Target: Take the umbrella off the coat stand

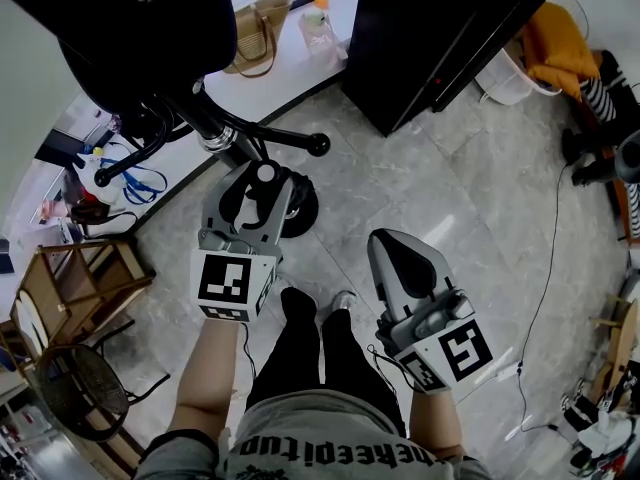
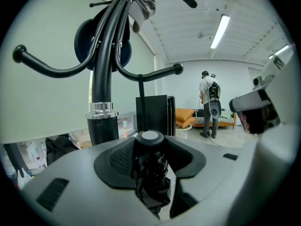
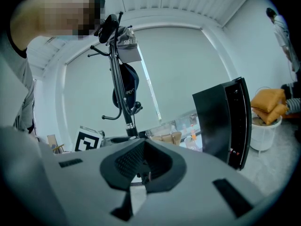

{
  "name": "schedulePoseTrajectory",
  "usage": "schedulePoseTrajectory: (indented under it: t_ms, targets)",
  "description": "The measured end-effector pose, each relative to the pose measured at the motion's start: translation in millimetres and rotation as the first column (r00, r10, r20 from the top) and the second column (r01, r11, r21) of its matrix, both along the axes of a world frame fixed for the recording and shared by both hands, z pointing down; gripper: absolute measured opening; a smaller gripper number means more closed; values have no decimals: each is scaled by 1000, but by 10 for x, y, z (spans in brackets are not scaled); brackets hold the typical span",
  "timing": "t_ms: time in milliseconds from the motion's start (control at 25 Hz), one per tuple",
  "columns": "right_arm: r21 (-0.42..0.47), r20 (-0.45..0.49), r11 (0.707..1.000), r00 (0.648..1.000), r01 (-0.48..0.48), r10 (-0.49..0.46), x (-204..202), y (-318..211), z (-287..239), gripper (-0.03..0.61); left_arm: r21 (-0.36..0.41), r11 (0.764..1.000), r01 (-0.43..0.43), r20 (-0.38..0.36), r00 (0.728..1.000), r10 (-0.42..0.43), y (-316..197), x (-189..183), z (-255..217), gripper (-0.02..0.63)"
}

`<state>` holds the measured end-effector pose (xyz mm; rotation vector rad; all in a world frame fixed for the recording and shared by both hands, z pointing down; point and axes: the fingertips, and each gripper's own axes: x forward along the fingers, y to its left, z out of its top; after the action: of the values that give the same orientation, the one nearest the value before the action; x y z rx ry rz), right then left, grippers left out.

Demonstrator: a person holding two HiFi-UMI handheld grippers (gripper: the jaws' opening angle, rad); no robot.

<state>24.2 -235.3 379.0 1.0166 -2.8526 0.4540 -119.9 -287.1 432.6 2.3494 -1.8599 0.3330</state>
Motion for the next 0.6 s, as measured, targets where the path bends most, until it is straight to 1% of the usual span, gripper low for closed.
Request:
schedulePoseTrajectory:
  t_ms: [280, 600]
  targets:
    - [20, 4, 1000, 1000, 21, -21, -14, 18, -85, 11, -15, 1000, -11, -45, 999, 10, 50, 48, -183, 198]
    - [45, 16, 999, 999, 27, -27, 22, 14, -203, 11, 2, 1000, -22, -30, 999, 22, 128, 147, -345, 198]
